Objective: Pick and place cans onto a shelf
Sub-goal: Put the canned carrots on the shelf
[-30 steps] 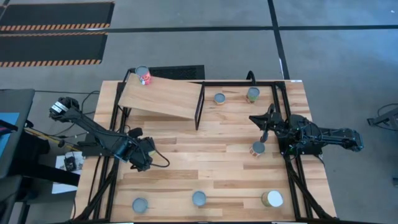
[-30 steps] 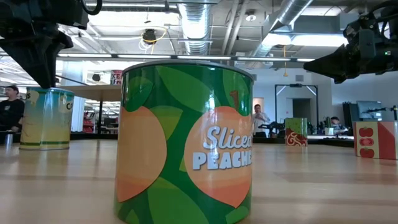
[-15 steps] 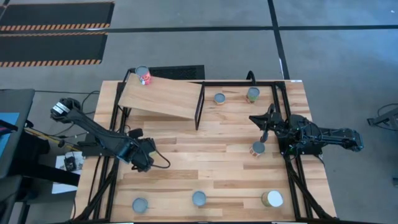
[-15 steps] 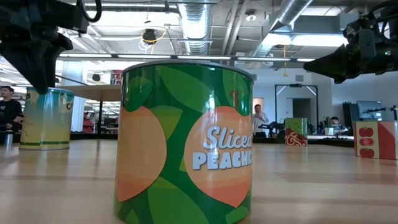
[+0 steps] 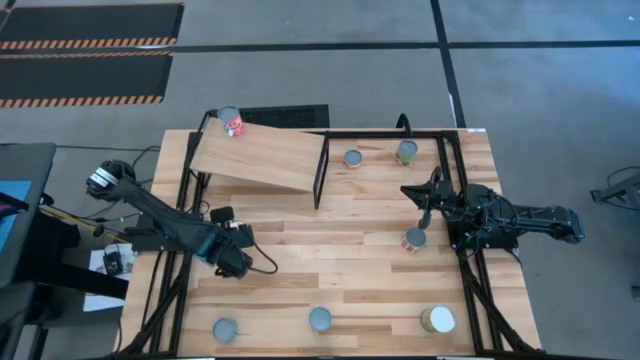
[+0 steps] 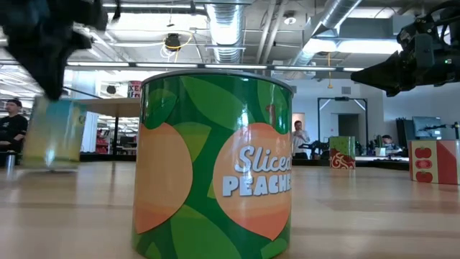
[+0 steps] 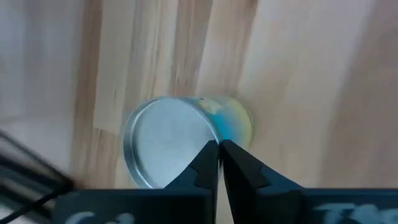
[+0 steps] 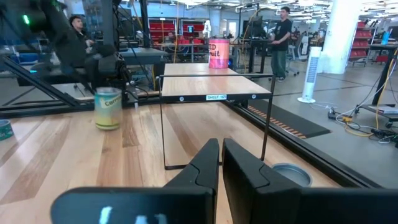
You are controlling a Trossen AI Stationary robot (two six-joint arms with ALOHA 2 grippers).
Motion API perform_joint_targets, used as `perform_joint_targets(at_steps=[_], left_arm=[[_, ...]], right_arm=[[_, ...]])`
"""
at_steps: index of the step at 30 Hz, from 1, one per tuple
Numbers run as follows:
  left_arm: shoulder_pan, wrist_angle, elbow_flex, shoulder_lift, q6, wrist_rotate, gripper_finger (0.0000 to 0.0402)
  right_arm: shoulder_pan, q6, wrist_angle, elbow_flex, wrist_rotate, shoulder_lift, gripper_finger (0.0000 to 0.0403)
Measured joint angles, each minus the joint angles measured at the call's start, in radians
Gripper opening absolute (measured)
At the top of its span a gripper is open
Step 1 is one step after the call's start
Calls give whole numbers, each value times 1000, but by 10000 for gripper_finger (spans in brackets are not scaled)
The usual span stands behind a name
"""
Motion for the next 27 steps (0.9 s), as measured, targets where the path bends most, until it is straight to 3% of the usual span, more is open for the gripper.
perform_joint_targets(at_steps=[6, 14, 20, 27], left_arm=[[39, -28, 143, -88, 12, -41, 0], [149, -117, 454, -98, 160, -228, 0], [394, -184, 649, -32, 397, -269, 0], [750, -172, 741, 82, 690, -159, 0]], right_arm=[[0, 0, 0, 0, 0, 0, 47], [0, 0, 0, 0, 0, 0, 47], [0, 0, 0, 0, 0, 0, 47], [0, 0, 0, 0, 0, 0, 47]])
